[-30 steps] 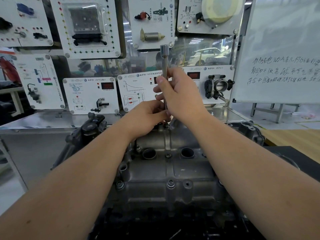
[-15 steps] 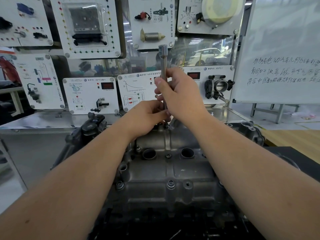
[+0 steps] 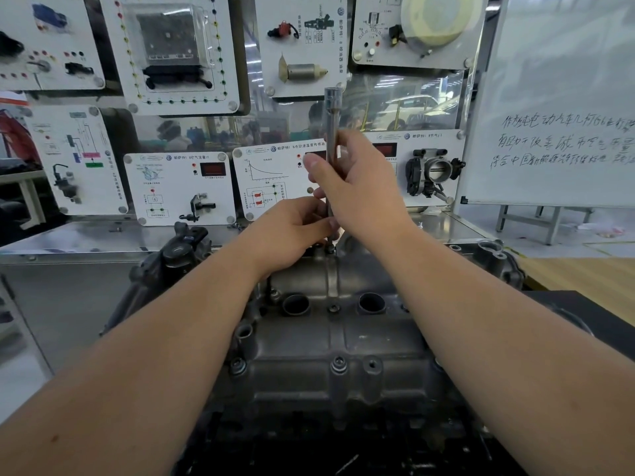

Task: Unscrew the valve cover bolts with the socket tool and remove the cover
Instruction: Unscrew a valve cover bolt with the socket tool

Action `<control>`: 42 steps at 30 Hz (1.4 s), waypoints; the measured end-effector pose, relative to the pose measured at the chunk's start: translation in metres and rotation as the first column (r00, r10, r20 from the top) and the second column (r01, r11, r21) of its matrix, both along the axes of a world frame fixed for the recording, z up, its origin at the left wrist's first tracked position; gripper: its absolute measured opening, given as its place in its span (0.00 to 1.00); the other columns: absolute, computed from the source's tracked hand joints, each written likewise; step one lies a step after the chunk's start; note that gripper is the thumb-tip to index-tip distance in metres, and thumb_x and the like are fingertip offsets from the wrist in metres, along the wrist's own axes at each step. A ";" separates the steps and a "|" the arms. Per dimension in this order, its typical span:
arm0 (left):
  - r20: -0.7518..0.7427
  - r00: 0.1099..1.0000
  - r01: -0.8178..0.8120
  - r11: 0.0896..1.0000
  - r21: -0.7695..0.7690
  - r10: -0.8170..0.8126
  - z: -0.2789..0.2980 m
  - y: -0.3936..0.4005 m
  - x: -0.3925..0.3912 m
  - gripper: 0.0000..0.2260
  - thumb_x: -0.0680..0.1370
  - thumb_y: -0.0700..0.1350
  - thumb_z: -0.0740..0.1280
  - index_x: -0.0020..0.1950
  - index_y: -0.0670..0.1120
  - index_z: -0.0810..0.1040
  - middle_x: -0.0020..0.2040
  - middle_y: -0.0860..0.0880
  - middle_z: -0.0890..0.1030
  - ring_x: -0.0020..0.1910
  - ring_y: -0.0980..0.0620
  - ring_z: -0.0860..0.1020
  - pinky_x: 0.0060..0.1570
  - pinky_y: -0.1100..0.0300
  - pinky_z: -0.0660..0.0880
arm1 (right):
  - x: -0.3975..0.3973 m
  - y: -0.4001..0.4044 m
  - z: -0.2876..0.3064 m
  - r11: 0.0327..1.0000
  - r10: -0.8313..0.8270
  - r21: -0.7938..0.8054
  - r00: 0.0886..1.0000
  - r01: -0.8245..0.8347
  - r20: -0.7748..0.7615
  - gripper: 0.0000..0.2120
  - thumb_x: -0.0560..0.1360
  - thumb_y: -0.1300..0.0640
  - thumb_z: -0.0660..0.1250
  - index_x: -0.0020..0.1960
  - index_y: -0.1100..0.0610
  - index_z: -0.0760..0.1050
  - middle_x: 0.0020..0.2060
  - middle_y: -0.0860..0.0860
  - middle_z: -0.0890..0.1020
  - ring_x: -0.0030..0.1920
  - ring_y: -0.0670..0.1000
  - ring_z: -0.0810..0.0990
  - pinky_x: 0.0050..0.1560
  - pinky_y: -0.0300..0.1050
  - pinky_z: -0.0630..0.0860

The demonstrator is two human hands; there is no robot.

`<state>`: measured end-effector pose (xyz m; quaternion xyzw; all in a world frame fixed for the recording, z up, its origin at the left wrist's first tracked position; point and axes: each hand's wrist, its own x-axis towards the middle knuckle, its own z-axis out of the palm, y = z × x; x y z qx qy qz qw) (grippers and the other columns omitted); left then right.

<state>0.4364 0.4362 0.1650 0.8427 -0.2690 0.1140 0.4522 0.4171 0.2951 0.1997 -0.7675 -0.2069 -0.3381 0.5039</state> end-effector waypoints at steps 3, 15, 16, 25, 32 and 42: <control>-0.004 1.000 -0.013 1.000 -0.011 0.013 -0.001 0.000 0.000 0.07 0.82 0.50 0.69 0.53 0.48 0.82 0.47 0.50 0.87 0.51 0.43 0.83 0.51 0.48 0.76 | 0.000 -0.002 0.000 0.999 -0.014 0.040 0.998 0.012 0.057 0.02 0.81 0.51 0.66 0.52 0.49 0.75 0.41 0.47 0.85 0.39 0.45 0.85 0.44 0.53 0.83; 0.000 1.000 -0.008 1.000 -0.017 0.008 0.001 -0.001 -0.001 0.08 0.82 0.48 0.69 0.54 0.44 0.82 0.48 0.49 0.87 0.52 0.41 0.83 0.58 0.41 0.77 | -0.003 -0.001 0.001 1.000 -0.022 0.004 1.000 0.022 0.007 0.07 0.81 0.49 0.66 0.57 0.49 0.77 0.42 0.47 0.85 0.44 0.48 0.85 0.47 0.56 0.83; -0.002 1.000 -0.015 1.000 -0.022 0.015 0.001 -0.001 0.000 0.08 0.82 0.48 0.69 0.54 0.44 0.82 0.47 0.49 0.87 0.51 0.42 0.84 0.56 0.42 0.78 | -0.002 -0.001 0.001 0.999 -0.030 0.014 0.999 0.030 0.013 0.07 0.81 0.50 0.66 0.56 0.51 0.77 0.42 0.47 0.85 0.43 0.47 0.85 0.48 0.56 0.83; 0.026 1.000 -0.005 1.000 0.009 0.004 0.001 -0.002 -0.002 0.09 0.84 0.46 0.66 0.54 0.43 0.83 0.48 0.48 0.87 0.47 0.49 0.84 0.46 0.61 0.76 | 0.002 0.002 0.000 1.000 -0.011 -0.005 0.999 0.011 -0.033 0.10 0.84 0.50 0.61 0.56 0.54 0.76 0.42 0.45 0.85 0.39 0.44 0.85 0.39 0.49 0.80; 0.022 1.000 -0.009 1.000 0.011 0.009 0.001 -0.001 0.000 0.08 0.83 0.48 0.67 0.54 0.44 0.82 0.47 0.48 0.87 0.50 0.43 0.84 0.46 0.54 0.77 | -0.001 0.001 0.000 1.000 -0.009 0.003 1.000 0.009 0.001 0.05 0.82 0.51 0.64 0.57 0.50 0.74 0.41 0.46 0.85 0.39 0.46 0.85 0.44 0.56 0.83; 0.038 0.999 -0.010 1.000 0.005 0.010 0.003 -0.001 -0.002 0.08 0.83 0.47 0.68 0.55 0.43 0.82 0.50 0.44 0.87 0.54 0.37 0.82 0.58 0.40 0.77 | 0.002 0.002 0.000 1.000 0.015 0.002 1.000 -0.015 -0.024 0.10 0.81 0.47 0.65 0.60 0.49 0.75 0.42 0.46 0.85 0.43 0.47 0.85 0.46 0.53 0.83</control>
